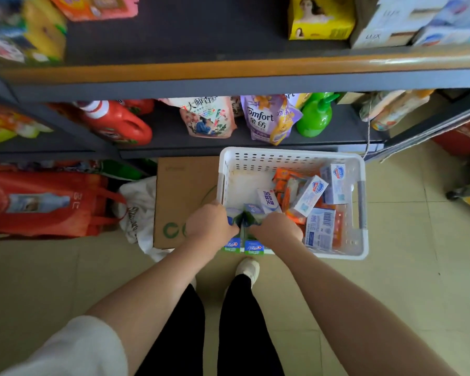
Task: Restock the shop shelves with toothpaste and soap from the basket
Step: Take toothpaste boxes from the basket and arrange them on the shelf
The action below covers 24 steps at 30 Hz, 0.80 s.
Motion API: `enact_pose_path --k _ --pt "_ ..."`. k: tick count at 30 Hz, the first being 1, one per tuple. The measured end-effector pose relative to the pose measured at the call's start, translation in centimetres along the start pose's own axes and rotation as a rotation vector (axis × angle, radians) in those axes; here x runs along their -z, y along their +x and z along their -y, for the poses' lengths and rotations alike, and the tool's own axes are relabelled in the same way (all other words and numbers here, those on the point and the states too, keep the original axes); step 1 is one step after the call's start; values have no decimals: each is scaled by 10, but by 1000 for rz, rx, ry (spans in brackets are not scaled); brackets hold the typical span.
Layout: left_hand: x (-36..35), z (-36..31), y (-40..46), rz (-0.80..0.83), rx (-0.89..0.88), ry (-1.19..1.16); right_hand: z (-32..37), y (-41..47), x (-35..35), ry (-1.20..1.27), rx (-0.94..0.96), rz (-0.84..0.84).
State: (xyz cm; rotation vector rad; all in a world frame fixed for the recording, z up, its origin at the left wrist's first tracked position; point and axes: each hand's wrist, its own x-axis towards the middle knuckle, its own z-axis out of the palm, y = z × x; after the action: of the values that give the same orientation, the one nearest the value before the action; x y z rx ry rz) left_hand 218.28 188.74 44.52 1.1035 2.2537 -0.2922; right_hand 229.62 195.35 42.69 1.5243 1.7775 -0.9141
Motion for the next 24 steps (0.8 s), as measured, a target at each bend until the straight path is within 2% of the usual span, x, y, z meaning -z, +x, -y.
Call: enact_pose_path --k 4,9,11,15,20,24 --pt "28 30 -39 -157 -186 -3 -2 -35 17 147 15 -53" --pt "56 102 -83 -377 -240 -199 34 -99 29 185 264 -299" --pt "65 141 -98 -470 -216 -314 63 -126 24 212 370 -385" --pt "80 239 -133 -629 -136 -501 137 -170 -9 232 552 -424" --pt "79 378 -178 -789 -11 -607 239 -220 -66 265 727 -444" --pt "89 456 -202 -909 63 -694 310 -257 -98 293 833 -490"
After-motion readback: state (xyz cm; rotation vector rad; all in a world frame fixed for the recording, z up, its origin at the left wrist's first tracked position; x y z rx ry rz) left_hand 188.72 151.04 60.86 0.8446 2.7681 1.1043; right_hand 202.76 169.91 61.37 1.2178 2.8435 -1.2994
